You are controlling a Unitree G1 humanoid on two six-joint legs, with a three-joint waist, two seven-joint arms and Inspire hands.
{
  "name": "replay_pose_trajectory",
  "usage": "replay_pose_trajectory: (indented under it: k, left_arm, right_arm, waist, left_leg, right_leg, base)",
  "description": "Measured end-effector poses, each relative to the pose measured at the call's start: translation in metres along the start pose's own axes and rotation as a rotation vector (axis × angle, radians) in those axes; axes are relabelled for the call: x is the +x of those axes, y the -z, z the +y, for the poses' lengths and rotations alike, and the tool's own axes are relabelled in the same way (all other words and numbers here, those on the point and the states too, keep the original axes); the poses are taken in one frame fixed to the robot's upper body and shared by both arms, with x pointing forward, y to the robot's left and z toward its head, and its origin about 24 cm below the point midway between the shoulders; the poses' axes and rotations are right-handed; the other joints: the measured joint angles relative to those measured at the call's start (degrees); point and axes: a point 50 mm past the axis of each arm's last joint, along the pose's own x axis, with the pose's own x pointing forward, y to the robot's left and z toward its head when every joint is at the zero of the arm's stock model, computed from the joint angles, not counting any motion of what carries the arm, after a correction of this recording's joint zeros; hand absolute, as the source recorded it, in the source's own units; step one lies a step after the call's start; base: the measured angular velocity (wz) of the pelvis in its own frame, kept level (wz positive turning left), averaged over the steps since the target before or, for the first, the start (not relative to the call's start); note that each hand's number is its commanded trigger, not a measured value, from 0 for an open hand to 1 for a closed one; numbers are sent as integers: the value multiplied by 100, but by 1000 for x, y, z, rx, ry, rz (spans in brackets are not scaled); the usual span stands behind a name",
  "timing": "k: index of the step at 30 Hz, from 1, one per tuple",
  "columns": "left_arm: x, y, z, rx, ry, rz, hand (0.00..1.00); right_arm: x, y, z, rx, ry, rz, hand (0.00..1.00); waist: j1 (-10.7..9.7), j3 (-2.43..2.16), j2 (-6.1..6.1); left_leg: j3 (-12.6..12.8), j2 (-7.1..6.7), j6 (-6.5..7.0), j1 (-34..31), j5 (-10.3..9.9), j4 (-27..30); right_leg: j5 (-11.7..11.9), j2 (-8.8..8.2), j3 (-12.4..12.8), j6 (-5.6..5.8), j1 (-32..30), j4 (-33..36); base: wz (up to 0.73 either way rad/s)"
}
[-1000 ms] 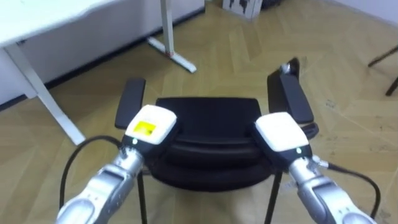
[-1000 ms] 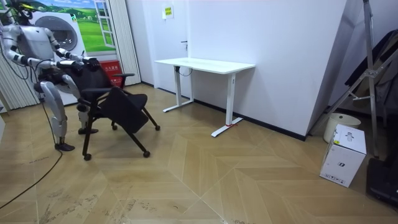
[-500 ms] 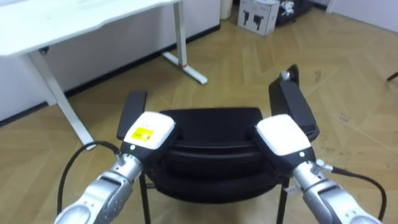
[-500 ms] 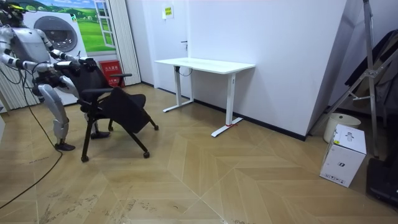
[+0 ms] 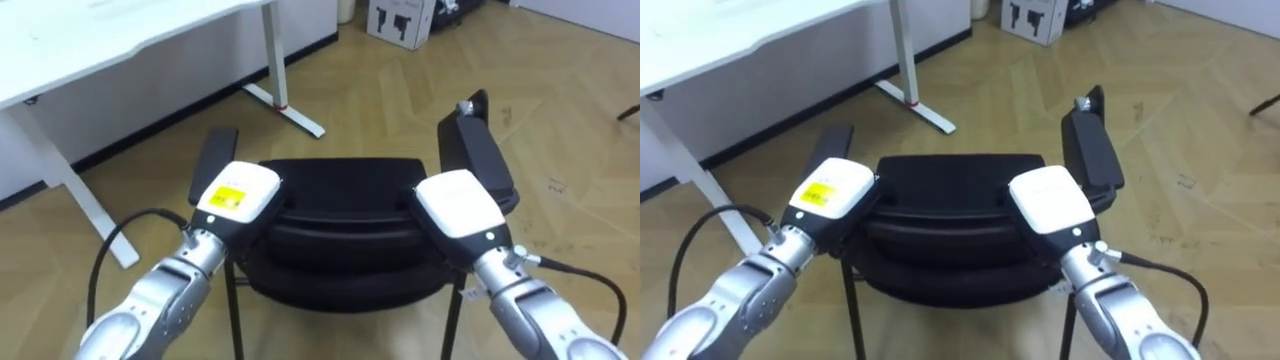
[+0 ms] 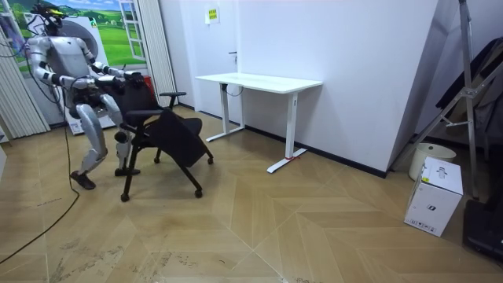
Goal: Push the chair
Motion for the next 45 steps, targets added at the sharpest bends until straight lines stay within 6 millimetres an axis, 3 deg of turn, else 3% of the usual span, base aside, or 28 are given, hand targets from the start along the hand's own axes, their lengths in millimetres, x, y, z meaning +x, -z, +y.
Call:
replay_pose_trajectory:
  k: [3, 5, 7, 9, 10, 12, 13, 14, 15, 18, 19, 20, 21, 22, 23, 25, 27, 28, 31, 34, 37, 39, 40, 41, 42, 43, 44, 45]
  left_arm:
    - [1, 2, 3, 3, -23, 1, 100]
    - [0, 3, 1, 5, -21, 2, 100]
    - [-2, 4, 1, 9, -23, 4, 100]
    - [-4, 5, 0, 13, -20, 0, 100]
    - [-5, 3, -1, 14, -17, -6, 100]
    - [-8, 3, -3, 13, -14, -8, 100]
    - [-9, 2, -5, 12, -9, -7, 100]
    - [-8, 2, -5, 12, -9, -8, 100]
    - [-7, 1, -4, 13, -13, -10, 100]
    - [-7, 3, -4, 10, -21, -3, 100]
    - [-6, 3, -3, 7, -27, 1, 100]
    - [-4, 4, -1, 10, -33, 3, 100]
    - [-3, 4, 0, 11, -35, 4, 100]
    - [-3, 4, 0, 9, -34, 7, 100]
    - [-6, 4, -2, 5, -33, 10, 100]
    - [-5, 4, -1, 7, -37, 9, 100]
    - [-4, 4, 1, 14, -46, 10, 100]
    - [-2, 4, 3, 17, -51, 10, 100]
    - [-2, 3, 2, 10, -54, 12, 100]
    - [-1, 2, 4, 15, -73, 8, 100]
    - [1, -1, 8, 21, -97, 9, 100]
    - [0, -1, 8, 22, -100, 13, 100]
    - [0, -1, 8, 21, -104, 15, 100]
    - [-1, -2, 9, 22, -103, 15, 100]
    - [-2, -2, 9, 24, -98, 13, 100]
    - [-3, -2, 9, 25, -94, 11, 100]
    - [-4, -2, 8, 25, -82, 11, 100]
    - [-4, -3, 7, 23, -78, 12, 100]
  right_arm:
    - [4, 0, -3, -15, 16, -7, 100]
    - [3, -1, -2, -7, 7, -8, 100]
    - [2, -3, 1, -1, 2, -12, 100]
    - [-1, -4, 3, 5, 4, -15, 100]
    - [-5, -4, 6, 9, 1, -14, 100]
    - [-8, -4, 7, 13, -2, -20, 100]
    - [-9, -3, 7, 12, -12, -28, 100]
    - [-9, -2, 7, 16, -17, -29, 100]
    - [-9, -2, 6, 15, -14, -26, 100]
    - [-4, -1, 3, 9, -23, -29, 100]
    - [-3, -1, 1, 7, -18, -30, 100]
    - [0, -1, -1, 5, -19, -29, 100]
    - [1, -1, -1, 5, -22, -28, 100]
    - [1, -1, 0, 7, -29, -26, 100]
    - [1, -1, 1, 10, -33, -29, 100]
    - [1, -1, 1, 13, -28, -30, 100]
    - [2, -1, 0, 23, -18, -25, 100]
    - [3, -1, 1, 25, -16, -24, 100]
    - [2, 0, 2, 25, -11, -19, 100]
    - [2, 1, 0, 16, 7, -18, 100]
    - [3, 3, -5, 1, 38, -16, 100]
    - [3, 3, -6, -3, 39, -13, 100]
    - [3, 3, -7, -7, 40, -14, 100]
    - [2, 2, -6, -6, 39, -13, 100]
    - [0, 2, -5, -1, 37, -12, 100]
    - [-1, 1, -4, 2, 35, -11, 100]
    - [-3, 1, -2, 8, 27, -9, 100]
    - [-4, 0, -1, 11, 23, -7, 100]
  waist:
    - [-12, 37, 96]
    - [-9, 46, 109]
    - [-72, 57, 111]
    - [-194, 46, 108]
    - [-258, 18, 94]
    - [-396, -20, 66]
    - [-413, -27, 11]
    - [-389, -71, 42]
    - [-395, -87, 57]
    - [-323, -94, 76]
    - [-293, -108, 136]
    - [-302, -88, 126]
    - [-300, -65, 98]
    - [-243, -42, 67]
    - [-131, -35, 75]
    - [-159, -32, 63]
    - [-149, 9, -16]
    - [-129, 30, -85]
    - [-162, 28, -234]
    - [-184, -10, -301]
    - [-126, -45, -268]
    - [-7, -46, -284]
    - [21, -50, -280]
    - [3, -49, -283]
    - [-6, -50, -337]
    - [5, -61, -366]
    - [34, -85, -424]
    - [61, -109, -389]
  left_leg:
    - [-56, -6, 50, 123, -113, -86]
    - [-166, -10, 56, 332, -203, -191]
    - [-284, -7, 30, 461, -299, -212]
    - [-521, -11, -23, 552, -422, -176]
    - [-695, -20, -60, 642, -504, -166]
    - [-980, -40, -161, 805, -643, -113]
    - [-1135, -48, -224, 950, -772, -91]
    - [-1265, -10, -311, 1032, -886, -73]
    - [-1321, 10, -347, 1061, -931, -69]
    - [-1452, 232, -515, 1350, -1207, -70]
    - [-1468, 366, -617, 1399, -1316, 72]
    - [-1376, 500, -721, 1316, -1330, 563]
    - [-1315, 554, -836, 1206, -1262, 928]
    - [-1148, 720, -1140, 960, -1008, 1657]
    - [-993, 885, -1230, 738, -639, 2288]
    - [-899, 1145, -1259, 352, -104, 2991]
    - [-803, 1420, -1248, 35, -46, 3179]
    - [-781, 1525, -1262, -150, -62, 3113]
    - [-636, 1526, -1275, -566, -60, 2246]
    - [-442, 1366, -1325, -856, 19, 784]
    - [-128, 1184, -1283, -1112, 424, -339]
    - [100, 1079, -1220, -1094, 703, -737]
    - [274, 1005, -1176, -1089, 851, -847]
    - [370, 926, -1060, -1047, 966, -957]
    - [533, 780, -935, -966, 1077, -1097]
    - [649, 712, -868, -907, 1120, -1169]
    - [825, 574, -737, -787, 1201, -1319]
    - [876, 518, -677, -714, 1237, -1357]
  right_leg:
    - [-305, 90, 29, 84, -755, 283]
    - [-508, 356, -31, 37, -1287, -205]
    - [-506, 648, -60, 30, -1590, -1042]
    - [-371, 910, -98, -34, -1678, -2225]
    - [-162, 1055, -134, -44, -1658, -2997]
    - [167, 1147, -137, -133, -1488, -3802]
    - [483, 1172, -140, -196, -1367, -3865]
    - [593, 1261, -145, -353, -1298, -3828]
    - [577, 1270, -188, -390, -1288, -3760]
    - [400, 1403, -366, -753, -1160, -3400]
    - [196, 1474, -474, -844, -1110, -3246]
    - [-19, 1518, -543, -911, -1028, -3097]
    - [-125, 1520, -582, -935, -968, -3028]
    - [-307, 1553, -635, -1001, -841, -2927]
    - [-441, 1555, -740, -1060, -719, -2856]
    - [-604, 1554, -963, -1158, -541, -2856]
    - [-748, 1539, -1122, -1251, -407, -2862]
    - [-844, 1498, -1203, -1269, -302, -2882]
    - [-947, 1363, -1442, -1225, -48, -3166]
    - [-932, 1327, -1652, -1290, 98, -3450]
    - [-1017, 1304, -1881, -1317, 130, -3496]
    - [-1057, 1291, -2054, -1242, 260, -3585]
    - [-1109, 1283, -2248, -1141, 363, -3666]
    - [-1226, 1261, -2403, -915, 473, -3690]
    - [-1391, 1211, -2495, -598, 565, -3663]
    - [-1459, 1188, -2517, -442, 619, -3663]
    - [-1507, 1181, -2512, 14, 702, -3640]
    - [-1491, 1189, -2460, 314, 723, -3547]
  base:
    - [3]
    - [12]
    - [32]
    - [61]
    - [77]
    - [75]
    - [49]
    - [45]
    - [39]
    - [28]
    - [31]
    - [38]
    - [37]
    - [13]
    - [10]
    - [43]
    - [51]
    - [40]
    - [51]
    - [46]
    - [24]
    - [9]
    - [18]
    - [37]
    - [39]
    - [35]
    - [19]
    - [8]
